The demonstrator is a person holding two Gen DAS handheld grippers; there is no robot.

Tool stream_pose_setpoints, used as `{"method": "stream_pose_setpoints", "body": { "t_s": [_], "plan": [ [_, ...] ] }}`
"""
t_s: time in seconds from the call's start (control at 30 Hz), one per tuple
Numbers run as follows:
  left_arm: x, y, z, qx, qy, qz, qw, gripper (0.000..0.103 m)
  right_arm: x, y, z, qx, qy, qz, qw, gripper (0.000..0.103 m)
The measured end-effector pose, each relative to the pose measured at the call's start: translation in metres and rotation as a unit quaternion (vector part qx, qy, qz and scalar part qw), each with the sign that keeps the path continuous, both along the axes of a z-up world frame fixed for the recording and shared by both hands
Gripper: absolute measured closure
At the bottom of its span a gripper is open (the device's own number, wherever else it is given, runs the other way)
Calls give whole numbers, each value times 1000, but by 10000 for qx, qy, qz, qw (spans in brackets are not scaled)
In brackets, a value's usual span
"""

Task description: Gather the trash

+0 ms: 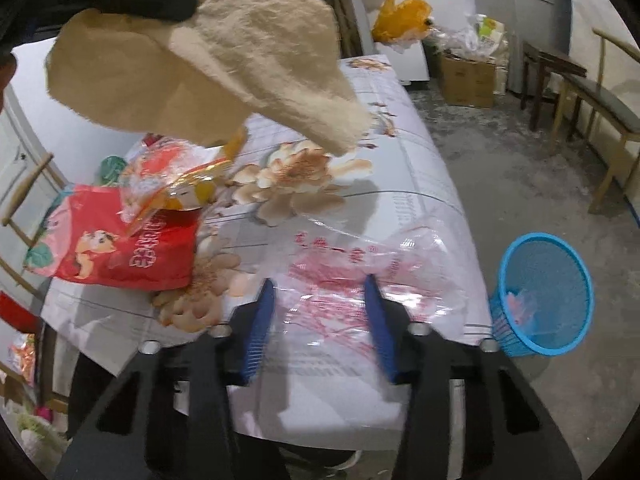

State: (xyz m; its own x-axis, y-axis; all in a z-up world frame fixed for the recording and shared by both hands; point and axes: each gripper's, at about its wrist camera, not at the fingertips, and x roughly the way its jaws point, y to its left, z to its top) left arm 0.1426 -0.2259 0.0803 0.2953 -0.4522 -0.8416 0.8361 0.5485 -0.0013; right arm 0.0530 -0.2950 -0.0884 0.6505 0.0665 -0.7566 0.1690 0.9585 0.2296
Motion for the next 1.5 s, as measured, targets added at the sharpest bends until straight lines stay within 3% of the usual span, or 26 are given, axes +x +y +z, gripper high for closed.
{"method": "stream_pose_setpoints", "body": {
  "t_s": [0.07, 0.13, 0.47, 0.67, 0.73, 0.8, 0.87, 1.03, 1.13, 1.2, 1.27, 1.37, 1.5],
  "plan": [
    [0, 0, 0, -1, 0, -1, 10000, 99, -1, -7, -2, 71, 28, -114, 9999, 92],
    [1, 0, -1, -3, 5, -2, 10000, 99, -3, -19, -4, 363, 22, -219, 9991, 98],
    [1, -5, -1, -21, -52, -8, 10000, 99, -26, -43, 8, 1122, -455, -361, 9920, 101],
    [1, -8, -1, -31, -79, -15, 10000, 99, -35, -52, 16, 1074, -639, -371, 9915, 100],
    [0, -7, -1, -32, -73, -15, 10000, 99, -35, -60, 13, 1135, -611, -452, 9906, 95],
    [0, -7, 0, -30, -80, -20, 10000, 99, -36, -65, 11, 1202, -613, -567, 9892, 77],
    [1, -7, 0, -20, -92, -25, 10000, 99, -40, -71, 9, 1279, -684, -718, 9868, 53],
    [4, -7, -2, -1, -80, -8, 10000, 99, -34, -91, -15, 1991, -463, -998, 9738, 47],
    [3, -6, -3, -6, -39, -4, 10000, 99, -26, -91, -21, 2106, -406, -944, 9722, 48],
    [3, -8, -4, 4, -29, -24, 10000, 99, -21, -86, -20, 2022, -404, -875, 9746, 53],
    [1, -8, -4, 9, -34, -45, 10000, 99, -15, -82, -21, 1958, -311, -825, 9767, 68],
    [1, -8, -5, 7, -33, -52, 10000, 99, -11, -77, -24, 1954, -201, -802, 9772, 80],
    [0, -9, -5, 15, -24, -55, 10000, 99, -14, -76, -20, 2048, -316, -762, 9753, 92]
  ]
}}
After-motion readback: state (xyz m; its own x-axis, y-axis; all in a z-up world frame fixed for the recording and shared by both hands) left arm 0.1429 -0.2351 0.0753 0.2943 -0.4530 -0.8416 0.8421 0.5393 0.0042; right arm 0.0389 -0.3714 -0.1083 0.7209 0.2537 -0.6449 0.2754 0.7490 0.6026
